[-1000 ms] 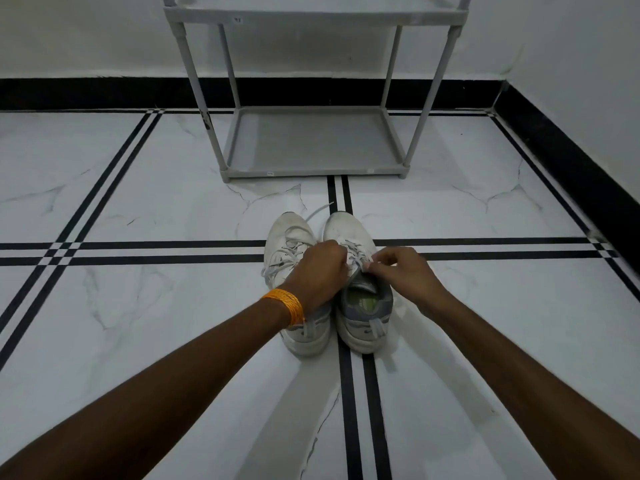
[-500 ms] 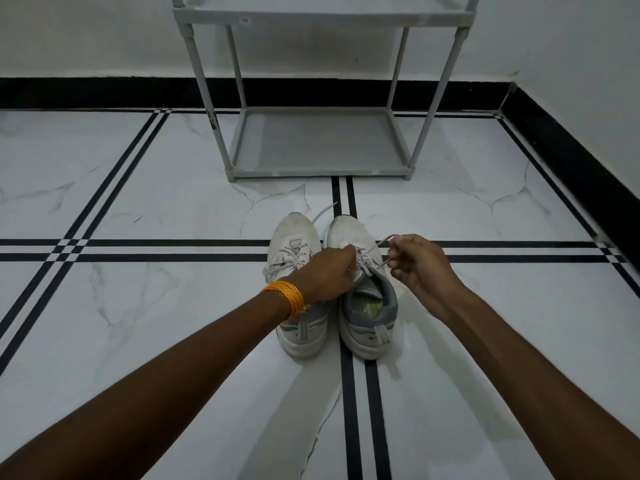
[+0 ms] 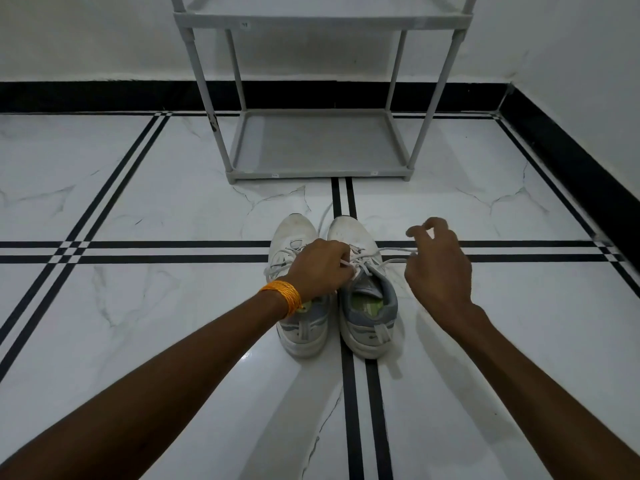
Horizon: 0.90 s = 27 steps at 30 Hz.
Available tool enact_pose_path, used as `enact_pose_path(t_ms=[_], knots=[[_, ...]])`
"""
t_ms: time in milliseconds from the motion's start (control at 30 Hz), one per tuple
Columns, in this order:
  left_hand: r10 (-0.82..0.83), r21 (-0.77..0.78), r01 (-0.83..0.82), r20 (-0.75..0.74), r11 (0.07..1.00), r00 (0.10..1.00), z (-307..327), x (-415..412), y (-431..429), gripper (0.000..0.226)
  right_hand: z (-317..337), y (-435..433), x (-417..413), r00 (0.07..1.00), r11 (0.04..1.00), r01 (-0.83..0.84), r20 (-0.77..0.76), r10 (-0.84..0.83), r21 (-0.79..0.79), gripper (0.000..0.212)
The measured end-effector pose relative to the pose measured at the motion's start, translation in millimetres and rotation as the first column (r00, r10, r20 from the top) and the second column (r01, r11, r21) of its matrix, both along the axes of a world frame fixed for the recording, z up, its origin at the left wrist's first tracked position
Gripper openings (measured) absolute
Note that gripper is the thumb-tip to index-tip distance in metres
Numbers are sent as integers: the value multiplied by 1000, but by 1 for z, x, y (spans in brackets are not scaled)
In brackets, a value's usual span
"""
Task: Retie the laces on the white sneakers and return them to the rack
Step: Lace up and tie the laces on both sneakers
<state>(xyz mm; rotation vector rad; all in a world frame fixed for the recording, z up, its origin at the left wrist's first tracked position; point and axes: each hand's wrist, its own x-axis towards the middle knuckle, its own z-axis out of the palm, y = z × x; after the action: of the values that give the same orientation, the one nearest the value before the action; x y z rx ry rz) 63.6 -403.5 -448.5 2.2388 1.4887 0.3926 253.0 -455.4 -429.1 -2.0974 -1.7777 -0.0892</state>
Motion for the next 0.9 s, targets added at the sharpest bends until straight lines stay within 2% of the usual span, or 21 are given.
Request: enact_pose_path(t_ms=[67,133,233,333,433,500,567,667,767,900], knots=[[-3,-34,3,12,999,1000,2,-1,0,16,4,2,-7,990,991,-127,-62,124,-47,30],[1,-54,0,29,999,1000,4,0,0,20,4,7,-15,970,960,-213,-156,186,-181,27],[7,-78,-3,50,997,999,9,5,-2,27,-1,14,-22,953,910,-225,-275,130,-349,21],[-3,-54,8,92,999,996,10,9,-7,34,0,18,-21,920,907,-209,-389,55,-365,13],[18,-36,-12,151,999,988,12,9,-11,27,3,14,-16,834,900,-234,-552,-9,-367,9],[51,-17,-48,196,999,979,13,10,-9,28,3,11,-10,785,920,-193,-616,-64,-342,18],[81,-16,-80,199,997,977,13,12,-7,31,2,9,-7,766,937,-136,-634,-108,-323,29],[99,-7,-100,169,995,981,13,16,-10,27,3,10,-12,806,949,-102,-584,-98,-299,37],[111,0,-113,182,994,977,13,15,-11,34,3,12,-18,850,955,-81,-521,-84,-286,41],[136,-16,-136,191,991,972,11,12,-10,30,1,9,-15,862,959,-50,-498,-99,-278,45]])
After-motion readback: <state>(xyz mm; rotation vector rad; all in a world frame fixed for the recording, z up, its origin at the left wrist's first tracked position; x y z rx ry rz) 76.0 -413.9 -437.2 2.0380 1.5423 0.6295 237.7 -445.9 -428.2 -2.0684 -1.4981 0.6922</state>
